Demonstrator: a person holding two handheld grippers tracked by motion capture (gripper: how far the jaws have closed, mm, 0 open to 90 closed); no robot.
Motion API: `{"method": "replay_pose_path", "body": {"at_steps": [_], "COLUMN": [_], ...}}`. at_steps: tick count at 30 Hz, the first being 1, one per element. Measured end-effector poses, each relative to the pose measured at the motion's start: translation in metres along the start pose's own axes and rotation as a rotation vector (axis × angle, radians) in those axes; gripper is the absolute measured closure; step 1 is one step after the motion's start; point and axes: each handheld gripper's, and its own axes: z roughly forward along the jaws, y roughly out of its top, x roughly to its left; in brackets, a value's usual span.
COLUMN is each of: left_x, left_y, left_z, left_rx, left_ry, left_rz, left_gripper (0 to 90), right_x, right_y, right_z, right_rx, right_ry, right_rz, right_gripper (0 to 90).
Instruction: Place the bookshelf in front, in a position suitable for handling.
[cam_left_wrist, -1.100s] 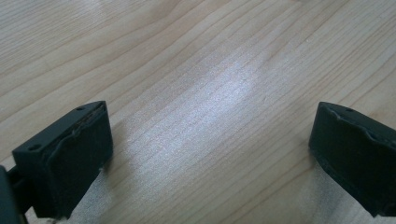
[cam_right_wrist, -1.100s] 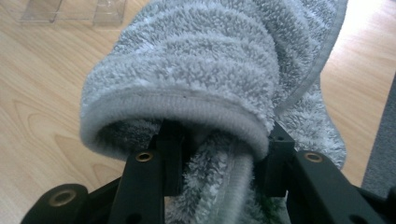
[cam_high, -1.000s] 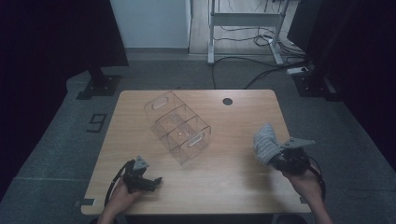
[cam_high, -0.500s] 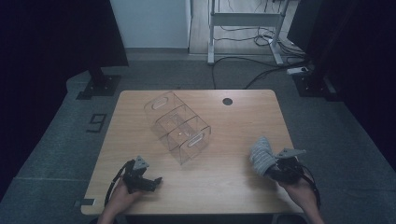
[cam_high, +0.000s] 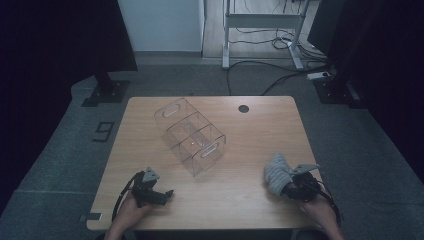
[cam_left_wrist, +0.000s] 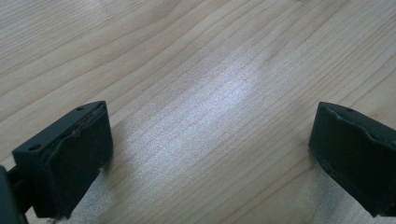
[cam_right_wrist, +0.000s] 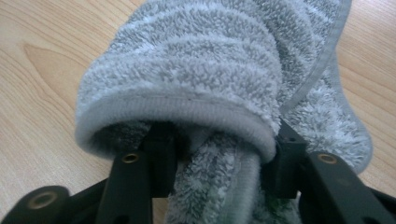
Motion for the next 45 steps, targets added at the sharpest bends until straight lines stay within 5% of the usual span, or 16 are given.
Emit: {"method": "replay_pose_path", "body": {"at_steps": [4, 5, 11, 31, 45], "left_x": [0.0, 0.0, 0.0, 0.0, 0.0], "left_y": [0.0, 0.0, 0.0, 0.0, 0.0], "left_z": [0.0, 0.0, 0.0, 0.0, 0.0], "left_rx": [0.0, 0.0, 0.001, 0.003, 0.003], "left_ry": [0.0, 0.0, 0.001, 0.002, 0.002], "left_rz": [0.0, 0.0, -0.002, -0.001, -0.001], "left_gripper": [0.0, 0.0, 0.0, 0.0, 0.0], "right_x": [0.0, -0.001, -0.002, 0.003, 0.013], "right_y": [-0.001, -0.001, -0.003, 0.021, 0.043], "right_z": [0.001, -0.001, -0.009, -0.055, -0.05], "right_rx": [-0.006, -0.031, -0.094, -0.183, -0.214], "right_ry": [0.001, -0.002, -0.022, -0.036, 0.003], "right_rz": [-0.002, 0.005, 0.016, -0.028, -0.036], "right_gripper": [38.6, 29.2, 13.2, 2.2, 2.8]}}
